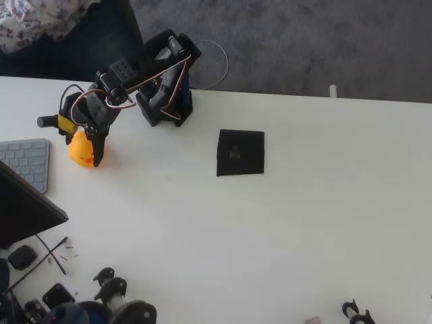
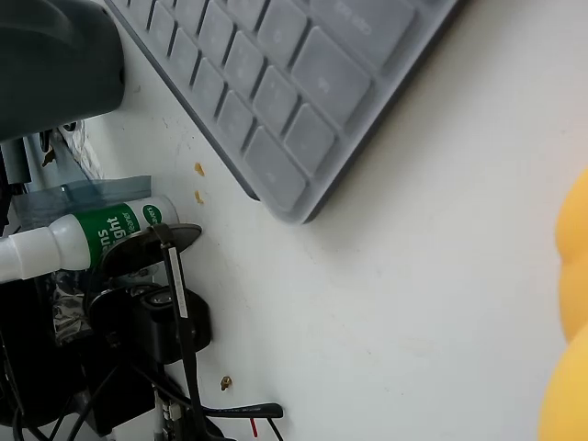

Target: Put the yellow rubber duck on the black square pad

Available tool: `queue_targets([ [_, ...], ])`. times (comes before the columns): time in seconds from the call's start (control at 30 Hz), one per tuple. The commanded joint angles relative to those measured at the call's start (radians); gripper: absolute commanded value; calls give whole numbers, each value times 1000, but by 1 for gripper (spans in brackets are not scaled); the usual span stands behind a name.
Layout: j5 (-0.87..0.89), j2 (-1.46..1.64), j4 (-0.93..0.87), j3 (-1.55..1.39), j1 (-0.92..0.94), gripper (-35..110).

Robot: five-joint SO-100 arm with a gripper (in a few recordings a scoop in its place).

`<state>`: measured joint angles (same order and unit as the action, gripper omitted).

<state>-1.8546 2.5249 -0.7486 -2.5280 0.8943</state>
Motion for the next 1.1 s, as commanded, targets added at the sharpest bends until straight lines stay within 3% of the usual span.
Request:
queue_targets([
  [0.0,-8,26,-11,34,17,40],
  [0.23,-5,26,-2,35,28,40],
  [0.5,-6,26,0,43,192,40],
  [1.07,-6,-25,0,-57,176,40],
])
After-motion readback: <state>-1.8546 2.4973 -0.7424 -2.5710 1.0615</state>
